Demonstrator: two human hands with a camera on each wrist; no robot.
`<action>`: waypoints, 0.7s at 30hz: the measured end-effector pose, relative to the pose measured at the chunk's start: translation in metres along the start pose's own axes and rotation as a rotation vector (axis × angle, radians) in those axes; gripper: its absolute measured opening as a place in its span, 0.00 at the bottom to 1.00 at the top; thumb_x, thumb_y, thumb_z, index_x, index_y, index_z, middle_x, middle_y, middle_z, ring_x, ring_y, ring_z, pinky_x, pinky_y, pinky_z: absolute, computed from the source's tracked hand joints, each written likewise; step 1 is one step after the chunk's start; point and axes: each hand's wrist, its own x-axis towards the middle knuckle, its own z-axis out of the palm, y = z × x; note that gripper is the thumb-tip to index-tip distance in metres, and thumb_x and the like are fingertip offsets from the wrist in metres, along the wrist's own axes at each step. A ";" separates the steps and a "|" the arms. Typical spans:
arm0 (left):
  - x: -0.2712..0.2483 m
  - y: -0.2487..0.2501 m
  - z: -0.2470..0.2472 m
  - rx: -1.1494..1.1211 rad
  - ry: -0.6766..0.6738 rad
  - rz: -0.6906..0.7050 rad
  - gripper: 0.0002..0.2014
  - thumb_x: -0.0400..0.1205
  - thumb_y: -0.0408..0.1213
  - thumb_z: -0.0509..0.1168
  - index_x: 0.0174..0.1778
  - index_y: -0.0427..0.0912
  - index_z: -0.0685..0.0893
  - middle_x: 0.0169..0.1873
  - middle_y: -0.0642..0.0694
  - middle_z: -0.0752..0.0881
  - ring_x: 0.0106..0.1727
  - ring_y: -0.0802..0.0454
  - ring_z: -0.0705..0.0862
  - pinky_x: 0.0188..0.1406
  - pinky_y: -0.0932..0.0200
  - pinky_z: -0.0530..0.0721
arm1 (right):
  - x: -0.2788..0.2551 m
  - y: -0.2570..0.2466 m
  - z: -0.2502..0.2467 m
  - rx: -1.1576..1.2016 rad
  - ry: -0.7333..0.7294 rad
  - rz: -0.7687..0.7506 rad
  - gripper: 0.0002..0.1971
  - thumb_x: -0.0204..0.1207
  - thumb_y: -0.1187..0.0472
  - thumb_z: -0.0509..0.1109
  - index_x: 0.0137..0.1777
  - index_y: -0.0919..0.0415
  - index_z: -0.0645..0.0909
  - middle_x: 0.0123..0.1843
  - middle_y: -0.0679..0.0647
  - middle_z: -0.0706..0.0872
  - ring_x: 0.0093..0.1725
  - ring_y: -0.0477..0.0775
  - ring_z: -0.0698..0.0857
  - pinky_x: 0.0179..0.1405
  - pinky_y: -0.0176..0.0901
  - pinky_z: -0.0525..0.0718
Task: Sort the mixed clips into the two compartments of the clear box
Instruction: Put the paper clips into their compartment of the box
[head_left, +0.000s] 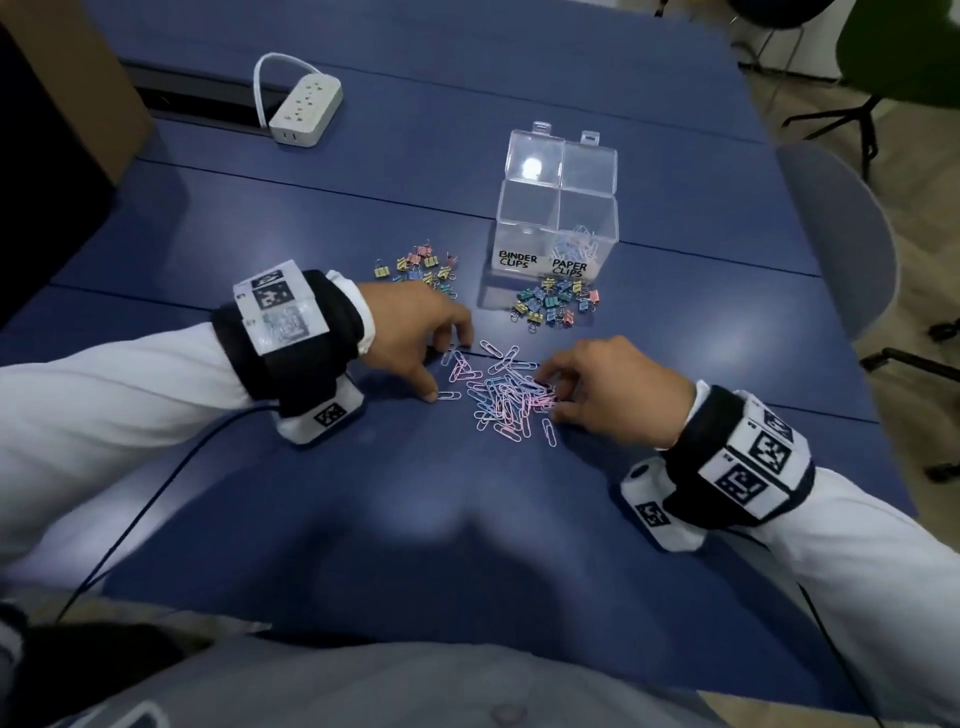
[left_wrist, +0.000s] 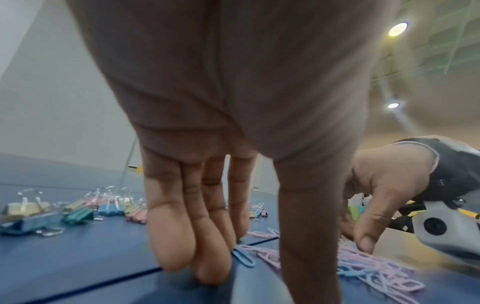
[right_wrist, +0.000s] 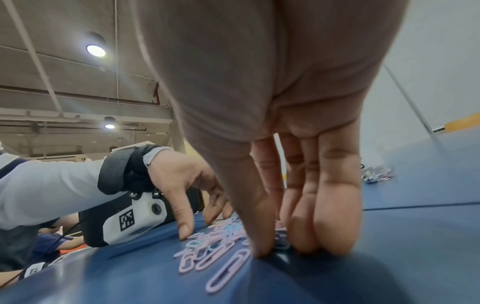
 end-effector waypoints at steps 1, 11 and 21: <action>0.003 0.003 0.001 -0.017 0.007 0.012 0.30 0.64 0.48 0.82 0.61 0.49 0.81 0.47 0.50 0.84 0.33 0.61 0.81 0.40 0.65 0.77 | 0.003 -0.003 0.000 -0.001 0.001 -0.009 0.17 0.71 0.59 0.75 0.60 0.55 0.84 0.44 0.49 0.90 0.40 0.46 0.80 0.51 0.38 0.81; 0.012 0.022 0.003 0.055 0.103 0.158 0.16 0.73 0.42 0.76 0.57 0.48 0.88 0.44 0.51 0.88 0.36 0.58 0.79 0.46 0.62 0.82 | -0.002 -0.013 -0.002 -0.049 -0.025 -0.095 0.29 0.67 0.46 0.73 0.70 0.46 0.77 0.56 0.54 0.78 0.53 0.55 0.81 0.58 0.52 0.82; 0.006 0.036 0.012 0.048 0.076 0.163 0.29 0.66 0.60 0.76 0.58 0.49 0.84 0.45 0.54 0.83 0.44 0.54 0.83 0.47 0.62 0.82 | 0.015 -0.016 -0.006 -0.135 -0.020 -0.126 0.13 0.73 0.56 0.73 0.57 0.56 0.87 0.48 0.56 0.88 0.50 0.58 0.84 0.51 0.48 0.81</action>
